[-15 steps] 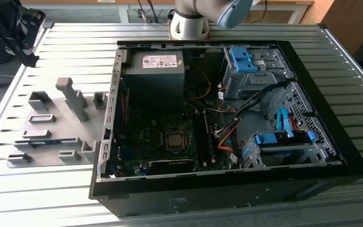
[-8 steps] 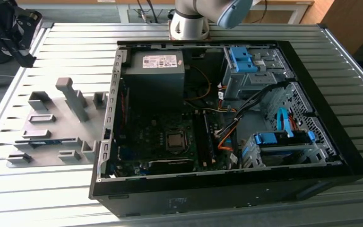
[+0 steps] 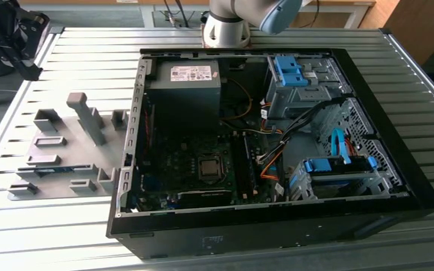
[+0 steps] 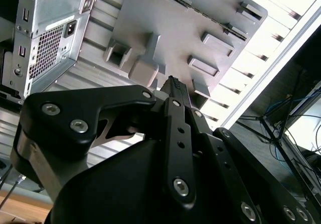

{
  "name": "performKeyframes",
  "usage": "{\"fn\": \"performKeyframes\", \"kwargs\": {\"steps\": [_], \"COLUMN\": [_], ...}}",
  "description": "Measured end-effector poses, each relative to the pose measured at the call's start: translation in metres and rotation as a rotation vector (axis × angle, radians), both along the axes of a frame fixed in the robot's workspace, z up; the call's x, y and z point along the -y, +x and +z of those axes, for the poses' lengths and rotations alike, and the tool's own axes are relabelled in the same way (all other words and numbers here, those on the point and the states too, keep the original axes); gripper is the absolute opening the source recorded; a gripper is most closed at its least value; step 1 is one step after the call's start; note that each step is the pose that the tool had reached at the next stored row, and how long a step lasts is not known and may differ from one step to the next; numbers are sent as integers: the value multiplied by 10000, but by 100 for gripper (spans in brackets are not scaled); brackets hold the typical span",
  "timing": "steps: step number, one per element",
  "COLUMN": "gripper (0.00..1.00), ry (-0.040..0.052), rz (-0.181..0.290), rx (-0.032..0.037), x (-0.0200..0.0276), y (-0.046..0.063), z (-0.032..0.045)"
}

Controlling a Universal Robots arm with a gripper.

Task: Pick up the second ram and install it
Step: 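Reach for the second ram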

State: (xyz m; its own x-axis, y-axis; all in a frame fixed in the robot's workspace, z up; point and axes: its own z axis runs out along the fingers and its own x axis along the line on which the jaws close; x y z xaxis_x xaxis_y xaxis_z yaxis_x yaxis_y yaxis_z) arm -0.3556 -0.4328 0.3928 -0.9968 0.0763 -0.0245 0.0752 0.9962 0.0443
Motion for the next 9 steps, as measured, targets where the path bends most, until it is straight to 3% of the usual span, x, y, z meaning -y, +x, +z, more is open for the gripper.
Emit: {"fn": "performKeyframes", "kwargs": {"steps": [9], "gripper": [10], "ry": [0], "rz": [1], "rx": [0], "x": [7], "y": [-65], "z": [0]}}
